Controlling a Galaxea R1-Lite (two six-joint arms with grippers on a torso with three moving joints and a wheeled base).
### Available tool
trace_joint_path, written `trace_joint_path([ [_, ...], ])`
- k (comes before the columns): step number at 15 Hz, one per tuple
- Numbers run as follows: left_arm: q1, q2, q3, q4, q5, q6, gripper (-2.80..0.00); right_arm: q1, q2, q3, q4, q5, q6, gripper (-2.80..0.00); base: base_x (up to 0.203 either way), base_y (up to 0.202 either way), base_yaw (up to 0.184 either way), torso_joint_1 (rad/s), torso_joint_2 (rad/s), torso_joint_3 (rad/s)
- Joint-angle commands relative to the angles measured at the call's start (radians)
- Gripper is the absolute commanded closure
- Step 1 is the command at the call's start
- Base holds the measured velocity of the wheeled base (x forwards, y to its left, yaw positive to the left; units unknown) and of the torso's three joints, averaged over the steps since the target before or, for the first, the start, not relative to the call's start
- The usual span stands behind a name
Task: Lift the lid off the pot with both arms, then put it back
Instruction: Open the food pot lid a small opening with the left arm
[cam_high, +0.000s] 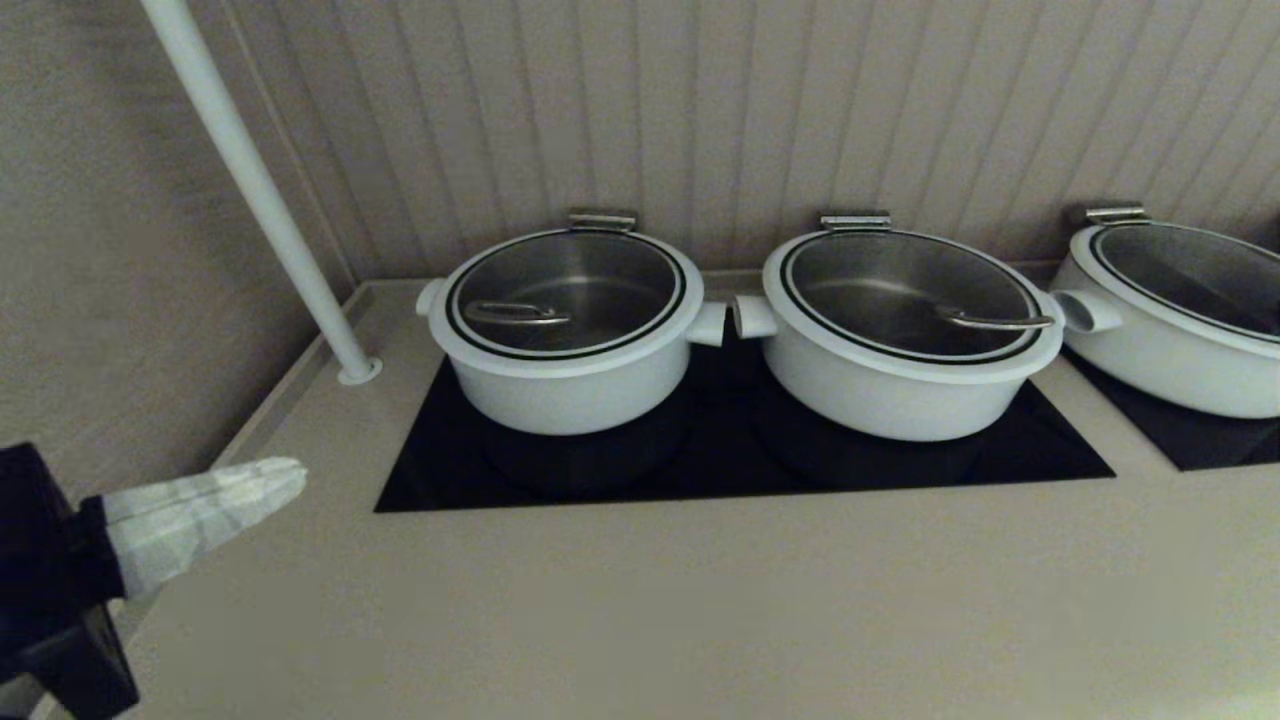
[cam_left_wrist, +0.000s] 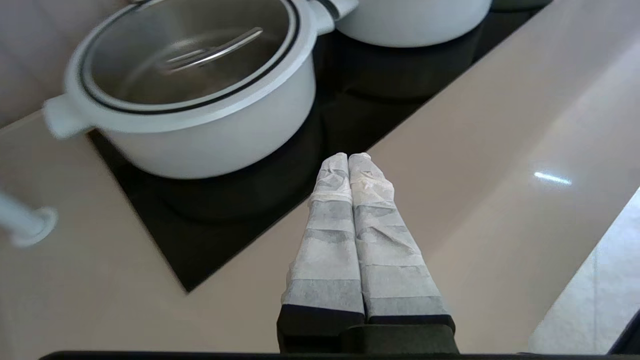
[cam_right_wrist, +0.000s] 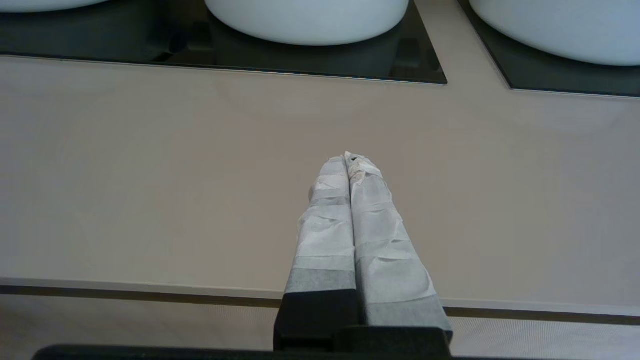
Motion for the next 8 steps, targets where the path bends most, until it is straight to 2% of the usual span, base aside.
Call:
trace_joint_path([
  [1, -0.028, 0.135, -0.002, -0.077, 0.0, 0.002, 0.0, 0.0, 0.002, 0.0, -0.001, 0.001, -0.001, 0.0, 0.0, 0.0, 0.0, 0.0, 0.0, 0.0],
  [4, -0.07, 0.237, -0.003, -0.168, 0.006, 0.014, 0.0, 0.0, 0.002, 0.0, 0.0, 0.001, -0.001, 0.0, 0.0, 0.0, 0.0, 0.0, 0.0, 0.0],
  [8, -0.083, 0.29, -0.005, -0.175, 0.007, 0.021, 0.0, 0.0, 0.002, 0.0, 0.0, -0.001, -0.001, 0.0, 0.0, 0.0, 0.0, 0.0, 0.0, 0.0],
])
